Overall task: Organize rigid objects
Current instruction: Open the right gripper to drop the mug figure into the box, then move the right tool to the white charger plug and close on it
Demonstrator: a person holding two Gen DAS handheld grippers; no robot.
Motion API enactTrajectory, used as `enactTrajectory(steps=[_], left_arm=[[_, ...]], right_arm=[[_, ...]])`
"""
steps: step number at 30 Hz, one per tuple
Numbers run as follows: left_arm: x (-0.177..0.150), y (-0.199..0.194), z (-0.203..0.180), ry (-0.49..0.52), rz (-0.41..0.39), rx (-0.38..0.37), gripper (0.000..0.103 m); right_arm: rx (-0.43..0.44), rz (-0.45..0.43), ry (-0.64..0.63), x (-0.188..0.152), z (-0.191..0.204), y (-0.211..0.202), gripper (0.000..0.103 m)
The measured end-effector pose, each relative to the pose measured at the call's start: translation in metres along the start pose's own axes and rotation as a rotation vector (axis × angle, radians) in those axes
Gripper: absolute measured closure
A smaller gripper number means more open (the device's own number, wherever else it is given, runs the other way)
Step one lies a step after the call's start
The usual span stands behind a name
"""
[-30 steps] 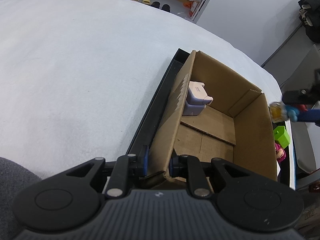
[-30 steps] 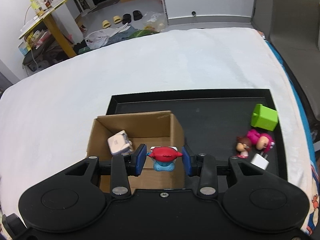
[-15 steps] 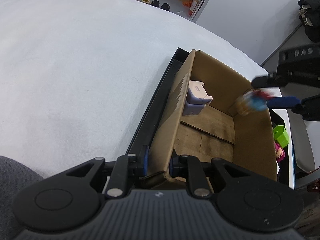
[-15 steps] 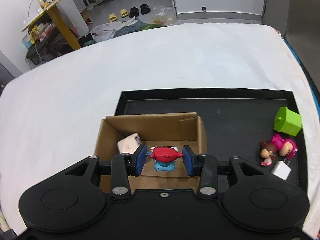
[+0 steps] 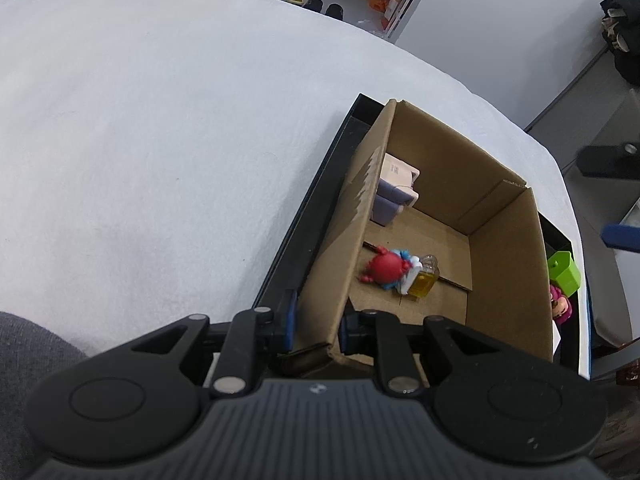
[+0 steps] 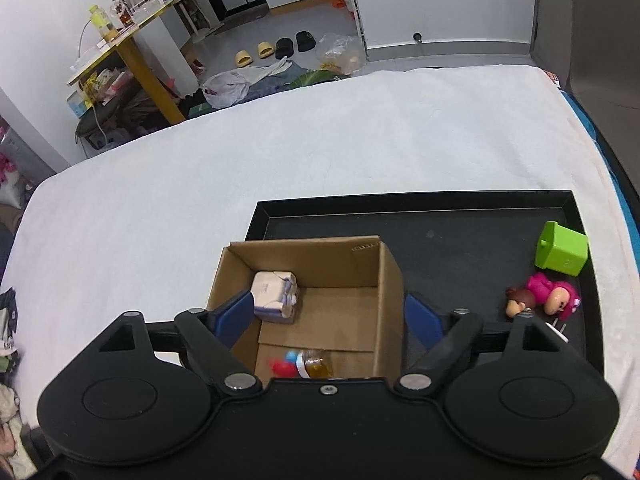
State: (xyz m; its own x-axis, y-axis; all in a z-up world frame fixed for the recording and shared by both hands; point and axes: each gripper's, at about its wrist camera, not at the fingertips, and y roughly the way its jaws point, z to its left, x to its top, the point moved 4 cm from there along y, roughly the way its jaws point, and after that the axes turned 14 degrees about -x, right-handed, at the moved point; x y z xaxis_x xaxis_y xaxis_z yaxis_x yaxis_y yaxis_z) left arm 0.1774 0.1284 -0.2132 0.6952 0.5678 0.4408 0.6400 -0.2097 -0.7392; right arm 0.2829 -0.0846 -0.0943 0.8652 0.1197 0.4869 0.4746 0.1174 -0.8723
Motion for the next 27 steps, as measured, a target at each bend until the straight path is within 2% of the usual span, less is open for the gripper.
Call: enactTrajectory(steps=[13, 27], left_arm=[[-0.001, 0.002, -0.001, 0.002, 0.005, 0.0, 0.084], [-0.001, 0.003, -0.003, 0.003, 0.006, 0.017, 0.085]], right_arm=[[0.007, -0.034, -0.003, -0.009, -0.035, -0.031, 0.005], [0.001, 0.002, 0.074, -0.022, -0.083, -0.034, 0.004]])
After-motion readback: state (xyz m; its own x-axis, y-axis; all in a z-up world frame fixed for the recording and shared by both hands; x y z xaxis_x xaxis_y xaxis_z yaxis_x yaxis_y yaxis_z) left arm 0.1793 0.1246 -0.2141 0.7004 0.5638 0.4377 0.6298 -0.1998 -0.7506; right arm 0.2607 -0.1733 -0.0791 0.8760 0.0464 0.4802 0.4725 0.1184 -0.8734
